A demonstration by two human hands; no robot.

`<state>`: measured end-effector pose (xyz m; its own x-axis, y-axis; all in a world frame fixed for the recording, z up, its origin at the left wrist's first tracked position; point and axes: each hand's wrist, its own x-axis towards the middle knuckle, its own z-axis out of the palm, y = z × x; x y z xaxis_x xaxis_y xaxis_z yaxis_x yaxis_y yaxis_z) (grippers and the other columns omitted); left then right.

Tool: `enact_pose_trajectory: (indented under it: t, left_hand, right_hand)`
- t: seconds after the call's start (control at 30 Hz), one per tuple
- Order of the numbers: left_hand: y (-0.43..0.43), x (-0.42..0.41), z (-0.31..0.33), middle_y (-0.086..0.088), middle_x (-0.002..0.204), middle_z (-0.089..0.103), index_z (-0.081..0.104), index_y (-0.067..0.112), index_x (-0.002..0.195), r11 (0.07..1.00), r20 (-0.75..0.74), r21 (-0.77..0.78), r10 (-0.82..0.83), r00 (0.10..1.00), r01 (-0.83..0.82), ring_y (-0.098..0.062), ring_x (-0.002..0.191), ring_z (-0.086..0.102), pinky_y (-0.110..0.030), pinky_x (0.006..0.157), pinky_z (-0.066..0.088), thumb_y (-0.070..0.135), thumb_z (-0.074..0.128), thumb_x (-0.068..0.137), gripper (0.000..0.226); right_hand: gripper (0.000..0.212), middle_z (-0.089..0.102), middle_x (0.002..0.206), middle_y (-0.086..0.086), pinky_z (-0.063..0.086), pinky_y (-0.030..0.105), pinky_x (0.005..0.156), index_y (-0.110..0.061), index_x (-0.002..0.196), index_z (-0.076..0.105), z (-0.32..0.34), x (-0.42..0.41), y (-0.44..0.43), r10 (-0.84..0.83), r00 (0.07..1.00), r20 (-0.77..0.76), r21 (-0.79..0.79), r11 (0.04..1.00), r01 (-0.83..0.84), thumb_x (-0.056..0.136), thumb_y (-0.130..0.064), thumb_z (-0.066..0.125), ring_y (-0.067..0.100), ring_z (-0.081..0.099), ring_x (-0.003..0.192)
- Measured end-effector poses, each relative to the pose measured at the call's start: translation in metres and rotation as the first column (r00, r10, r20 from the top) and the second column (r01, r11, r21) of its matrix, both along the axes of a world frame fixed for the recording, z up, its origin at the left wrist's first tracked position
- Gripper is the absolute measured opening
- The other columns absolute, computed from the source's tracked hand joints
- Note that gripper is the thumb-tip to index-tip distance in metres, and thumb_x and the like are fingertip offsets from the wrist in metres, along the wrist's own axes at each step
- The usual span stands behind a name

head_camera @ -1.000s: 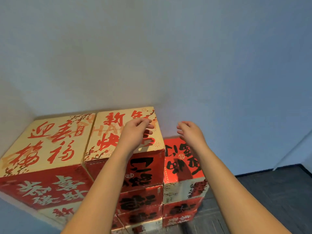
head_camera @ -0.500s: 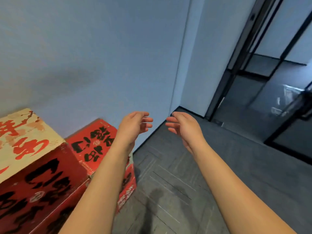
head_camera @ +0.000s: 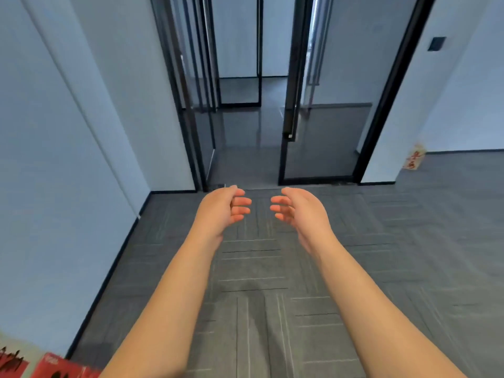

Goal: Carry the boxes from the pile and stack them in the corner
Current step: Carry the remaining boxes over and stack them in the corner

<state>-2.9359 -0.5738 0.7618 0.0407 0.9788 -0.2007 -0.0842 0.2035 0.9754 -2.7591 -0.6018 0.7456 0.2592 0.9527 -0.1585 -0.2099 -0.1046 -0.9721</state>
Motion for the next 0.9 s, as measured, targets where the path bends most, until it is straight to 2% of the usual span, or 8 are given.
enact_pose_trajectory:
  t: [0.13,0.23,0.4,0.53,0.77,0.9]
  left_hand:
    - [0.005,0.145,0.004,-0.010,0.089,0.075,0.066,0.011,0.099,0.987,0.005,-0.011,-0.159,0.987,0.159,-0.019,0.071,0.067,-0.028,0.065,0.051,0.027,0.047,0.104,0.026]
    - [0.010,0.238,0.008,-0.010,0.089,0.075,0.066,0.008,0.102,0.966,-0.009,-0.022,-0.256,0.967,0.256,-0.019,0.069,0.066,-0.028,0.064,0.051,0.025,0.047,0.105,0.026]
    - [0.022,0.367,0.001,-0.011,0.092,0.075,0.067,0.008,0.102,0.913,-0.045,-0.026,-0.408,0.912,0.408,-0.019,0.072,0.067,-0.029,0.069,0.052,0.024,0.047,0.105,0.026]
    - [0.053,0.454,-0.018,-0.010,0.091,0.076,0.066,0.011,0.097,0.874,-0.013,-0.052,-0.484,0.875,0.483,-0.018,0.071,0.068,-0.027,0.064,0.052,0.024,0.046,0.105,0.025]
    - [0.157,0.602,-0.035,-0.008,0.086,0.076,0.067,0.009,0.095,0.859,0.071,-0.014,-0.510,0.857,0.512,-0.014,0.062,0.062,-0.025,0.059,0.045,0.019,0.047,0.104,0.024]
    - [0.225,0.690,-0.036,-0.008,0.086,0.075,0.067,0.009,0.093,0.817,0.054,-0.007,-0.575,0.816,0.577,-0.017,0.064,0.061,-0.027,0.059,0.045,0.019,0.047,0.105,0.025]
  right_hand:
    - [0.014,0.078,0.107,0.011,0.057,0.035,0.080,-0.015,0.106,0.067,0.007,0.142,-0.020,-0.147,0.989,0.030,0.001,0.989,0.147,0.105,-0.025,0.058,0.027,0.076,0.100]
    - [0.014,0.079,0.106,0.010,0.057,0.034,0.080,-0.015,0.105,0.068,0.011,0.230,-0.033,-0.249,0.968,0.025,-0.003,0.968,0.250,0.104,-0.025,0.057,0.024,0.076,0.097]
    - [0.013,0.079,0.101,0.009,0.055,0.031,0.073,-0.015,0.104,0.067,-0.002,0.348,-0.043,-0.427,0.904,-0.022,-0.014,0.904,0.427,0.104,-0.025,0.059,0.020,0.075,0.087]
    - [0.013,0.080,0.098,0.009,0.054,0.029,0.069,-0.014,0.102,0.067,-0.018,0.428,-0.037,-0.529,0.849,-0.017,-0.024,0.849,0.528,0.103,-0.024,0.059,0.018,0.075,0.082]
    - [0.011,0.073,0.092,0.014,0.048,0.028,0.062,-0.006,0.106,0.064,-0.028,0.560,0.040,-0.657,0.753,-0.042,-0.054,0.754,0.655,0.104,-0.016,0.058,0.024,0.064,0.077]
    - [0.014,0.075,0.091,0.012,0.054,0.028,0.066,-0.006,0.111,0.065,-0.019,0.631,0.093,-0.706,0.706,-0.046,-0.062,0.708,0.704,0.104,-0.017,0.058,0.024,0.068,0.080]
